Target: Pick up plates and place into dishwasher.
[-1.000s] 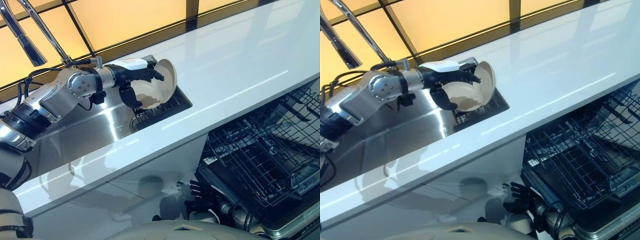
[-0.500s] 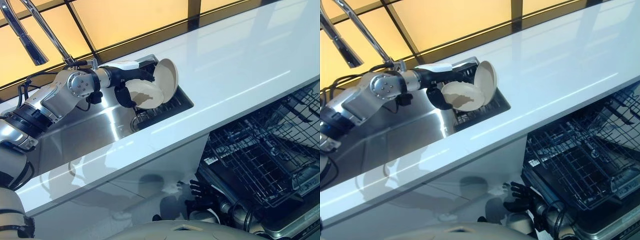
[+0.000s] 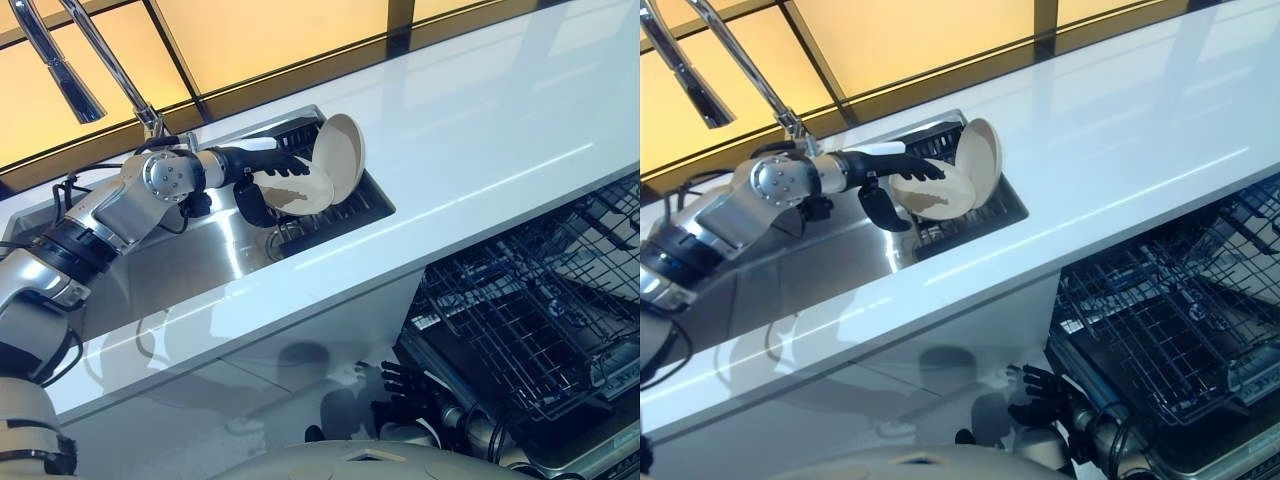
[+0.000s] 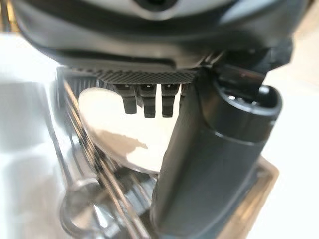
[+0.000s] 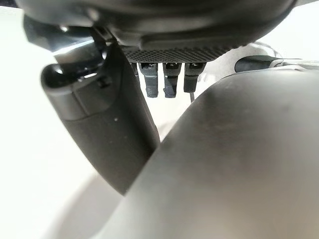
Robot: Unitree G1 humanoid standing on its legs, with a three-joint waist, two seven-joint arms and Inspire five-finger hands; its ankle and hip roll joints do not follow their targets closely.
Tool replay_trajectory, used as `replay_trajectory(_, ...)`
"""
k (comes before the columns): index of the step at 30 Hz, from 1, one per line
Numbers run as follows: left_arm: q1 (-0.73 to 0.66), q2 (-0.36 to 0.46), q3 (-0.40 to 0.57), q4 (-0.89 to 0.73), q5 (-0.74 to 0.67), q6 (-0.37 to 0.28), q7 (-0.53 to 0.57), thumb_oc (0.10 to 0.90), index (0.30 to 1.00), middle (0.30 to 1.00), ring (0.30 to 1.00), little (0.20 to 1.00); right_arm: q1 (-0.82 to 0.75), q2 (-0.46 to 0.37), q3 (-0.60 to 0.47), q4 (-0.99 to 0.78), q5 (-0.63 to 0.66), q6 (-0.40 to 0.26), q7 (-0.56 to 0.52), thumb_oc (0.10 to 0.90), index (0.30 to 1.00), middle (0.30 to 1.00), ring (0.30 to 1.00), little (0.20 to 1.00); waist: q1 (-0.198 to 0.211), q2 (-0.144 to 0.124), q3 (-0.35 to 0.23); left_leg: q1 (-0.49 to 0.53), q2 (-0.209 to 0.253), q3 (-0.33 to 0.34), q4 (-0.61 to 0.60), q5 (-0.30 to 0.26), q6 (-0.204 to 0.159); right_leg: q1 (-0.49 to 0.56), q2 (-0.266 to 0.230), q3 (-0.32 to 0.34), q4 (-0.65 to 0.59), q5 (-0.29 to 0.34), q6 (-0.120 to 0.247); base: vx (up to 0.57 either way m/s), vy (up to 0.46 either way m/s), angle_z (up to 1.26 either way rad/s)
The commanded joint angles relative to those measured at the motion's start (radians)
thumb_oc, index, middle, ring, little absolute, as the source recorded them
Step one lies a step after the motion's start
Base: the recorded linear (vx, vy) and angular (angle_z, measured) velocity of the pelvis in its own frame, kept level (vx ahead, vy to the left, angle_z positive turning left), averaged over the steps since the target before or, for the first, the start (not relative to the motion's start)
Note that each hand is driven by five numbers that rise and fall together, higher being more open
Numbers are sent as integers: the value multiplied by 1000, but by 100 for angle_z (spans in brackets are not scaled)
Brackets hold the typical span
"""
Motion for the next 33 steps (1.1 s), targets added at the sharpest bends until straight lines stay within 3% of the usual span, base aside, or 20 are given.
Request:
replay_trajectory(1,-88,-2,157,86,-80,42,13,800,900,900,900,900,-68,13,-24,-15,0,-44,7,800,900,900,900,900,0,-1,-16,26,-44,57,30,-123,24,-41,0,-14,62,-46,104,0,0,0)
replay_trajectory(8,-56,-48,160,74,-7,6,32,800,900,900,900,900,-76,16,-24,-7,0,-43,-2,800,900,900,900,900,0,2,-12,24,-48,58,36,-126,24,-39,-3,-21,60,-47,101,0,0,0)
replay_trajectory(15,-54,-68,163,56,23,10,56,800,900,900,900,900,-79,20,-23,1,7,-52,-9,800,900,900,900,900,-3,3,-14,25,-47,61,35,-127,25,-39,-2,-21,61,-49,101,0,0,0)
replay_trajectory(20,-81,-56,131,96,149,-104,151,800,900,900,900,900,-72,11,-18,-1,-13,-58,-15,800,900,900,900,900,-19,7,-12,27,-44,76,36,-129,25,-43,0,-12,66,-51,103,21,0,-1)
replay_trajectory(23,-104,-36,105,108,162,-136,197,800,900,900,900,900,-67,10,-17,1,-18,-65,-16,800,900,900,900,900,-25,8,-10,28,-41,82,37,-130,24,-44,0,-9,66,-51,105,10,0,-1)
replay_trajectory(26,-138,8,69,95,249,-227,283,800,900,900,900,900,-61,-1,-17,-1,-12,-66,-6,800,900,900,900,900,-28,11,-8,29,-39,86,37,-130,23,-44,2,-6,66,-51,105,0,0,0)
replay_trajectory(29,-177,45,20,60,290,-256,329,800,900,900,900,900,-54,-7,-11,-16,-7,-62,-1,800,900,900,900,900,-30,14,-4,29,-39,87,39,-131,24,-46,1,-6,70,-52,104,4,0,-1)
replay_trajectory(33,-192,60,-3,22,303,-242,333,800,900,900,900,900,-54,-7,-9,-17,-3,-62,-1,800,900,900,900,900,-30,17,-2,31,-39,84,37,-132,24,-46,2,-5,72,-53,104,0,0,0)
